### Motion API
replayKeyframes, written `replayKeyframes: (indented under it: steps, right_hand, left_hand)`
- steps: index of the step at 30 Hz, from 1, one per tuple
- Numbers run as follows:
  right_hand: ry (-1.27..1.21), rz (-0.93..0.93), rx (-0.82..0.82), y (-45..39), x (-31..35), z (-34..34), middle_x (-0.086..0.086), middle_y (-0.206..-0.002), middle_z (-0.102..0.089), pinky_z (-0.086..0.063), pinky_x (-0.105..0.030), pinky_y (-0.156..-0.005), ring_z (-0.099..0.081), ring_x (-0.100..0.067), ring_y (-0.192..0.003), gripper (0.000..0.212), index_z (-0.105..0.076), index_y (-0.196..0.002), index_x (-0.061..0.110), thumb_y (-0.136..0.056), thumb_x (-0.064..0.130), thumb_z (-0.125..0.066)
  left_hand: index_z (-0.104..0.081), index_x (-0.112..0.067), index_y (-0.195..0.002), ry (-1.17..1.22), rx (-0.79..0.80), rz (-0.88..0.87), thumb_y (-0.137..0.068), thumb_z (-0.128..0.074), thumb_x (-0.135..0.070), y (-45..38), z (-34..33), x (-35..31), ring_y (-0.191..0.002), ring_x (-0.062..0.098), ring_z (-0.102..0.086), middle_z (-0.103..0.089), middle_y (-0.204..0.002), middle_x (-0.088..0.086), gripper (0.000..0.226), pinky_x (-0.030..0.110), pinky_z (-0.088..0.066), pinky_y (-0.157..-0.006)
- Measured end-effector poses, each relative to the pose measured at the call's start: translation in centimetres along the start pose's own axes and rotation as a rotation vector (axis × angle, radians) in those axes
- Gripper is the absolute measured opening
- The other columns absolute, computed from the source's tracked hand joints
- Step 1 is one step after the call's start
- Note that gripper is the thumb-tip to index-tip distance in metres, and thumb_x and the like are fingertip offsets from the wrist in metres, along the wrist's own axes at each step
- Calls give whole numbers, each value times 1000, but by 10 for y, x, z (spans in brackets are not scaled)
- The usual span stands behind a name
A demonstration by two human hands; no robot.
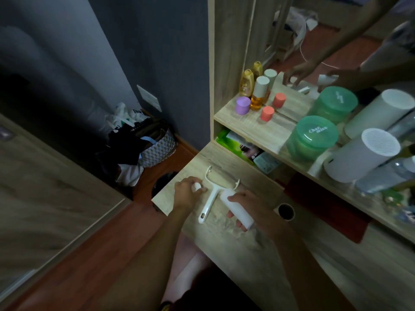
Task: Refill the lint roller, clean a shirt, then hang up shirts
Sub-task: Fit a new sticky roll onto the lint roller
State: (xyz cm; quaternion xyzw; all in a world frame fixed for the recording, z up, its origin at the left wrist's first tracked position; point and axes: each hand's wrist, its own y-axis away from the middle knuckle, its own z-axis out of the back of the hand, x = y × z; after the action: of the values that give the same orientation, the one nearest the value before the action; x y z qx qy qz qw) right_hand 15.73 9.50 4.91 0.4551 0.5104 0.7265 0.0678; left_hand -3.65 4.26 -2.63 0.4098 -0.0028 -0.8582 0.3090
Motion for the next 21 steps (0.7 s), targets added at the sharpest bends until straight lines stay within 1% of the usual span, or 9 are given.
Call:
replayKeyframes:
  steps: [4, 8, 10, 12, 14, 16, 17, 19, 21]
  right_hand:
    - [-124, -32, 34, -2, -9, 1, -6, -73, -64, -45, -20, -42, -57, -15, -47, 29, -60, -98, 7, -90, 34, -60]
    - [-199, 30, -33, -3, -18, -8, -5, -69, -59, -44, -24, -47, -55, -17, -48, 26, -57, -99, 9, -90, 33, -57]
    - [-247, -9, -5, -1, -17, -13, -9, -73, -57, -45, -23, -44, -57, -18, -47, 31, -55, -107, 7, -90, 32, -58]
    - [-365, -62, 43, -3, -12, -16, -13, -80, -53, -45, -22, -40, -60, -19, -47, 35, -53, -108, 5, -86, 30, -65]
    - [-426, -45, 72, -4, -3, -20, -13, -78, -54, -46, -22, -40, -60, -19, -53, 30, -56, -102, 5, -85, 28, -66]
    - [-484, 19, 160, -2, 6, -27, -6, -70, -59, -46, -19, -41, -58, -14, -52, 22, -60, -95, 7, -89, 28, -61]
    - [-523, 64, 210, -1, 9, -32, -2, -69, -61, -46, -18, -43, -58, -9, -52, 18, -60, -93, 9, -91, 27, -58]
    - [-577, 277, 240, -11, 6, -34, 8, -84, -65, -52, -14, -60, -64, -3, -68, 16, -59, -101, 11, -88, 19, -64]
    - [-440, 431, 386, -21, -5, -29, 19, -109, -62, -55, -21, -82, -66, -1, -95, 44, -54, -118, 11, -79, 4, -74]
  left_hand:
    - [-65, -14, -110, -150, -24, -23, -77, -76, -23, -3, -10, 17, -110, 30, -50, -54, -118, 10, 35, 37, -41, -98]
    - [-61, -13, -120, -195, -37, -22, -75, -78, -36, -5, -4, 19, -113, 31, -46, -51, -121, 13, 53, 40, -38, -99]
    - [-63, -12, -119, -141, -100, -51, -76, -75, -42, 0, 3, 10, -113, 27, -47, -52, -120, 11, 54, 34, -38, -98]
    - [-65, -15, -115, 28, -142, -105, -85, -65, -45, 14, 11, -10, -107, 19, -53, -58, -116, 5, 42, 20, -41, -87]
    - [-67, -21, -106, 307, 31, -52, -91, -53, -51, 33, 19, -35, -97, 13, -61, -67, -105, 0, 37, 15, -44, -78]
    - [-67, -22, -99, 541, 265, 39, -89, -53, -55, 46, 22, -49, -88, 12, -66, -70, -95, 0, 37, 24, -50, -79]
    - [-67, -20, -98, 602, 309, 68, -87, -57, -54, 50, 22, -51, -83, 13, -67, -71, -92, 2, 36, 29, -52, -77]
    - [-68, -18, -98, 637, 264, 93, -82, -65, -53, 52, 24, -51, -83, 16, -70, -72, -92, 4, 39, 38, -57, -79]
    - [-69, -18, -97, 631, 169, 137, -78, -67, -55, 50, 28, -50, -88, 19, -70, -73, -93, 5, 42, 43, -57, -84]
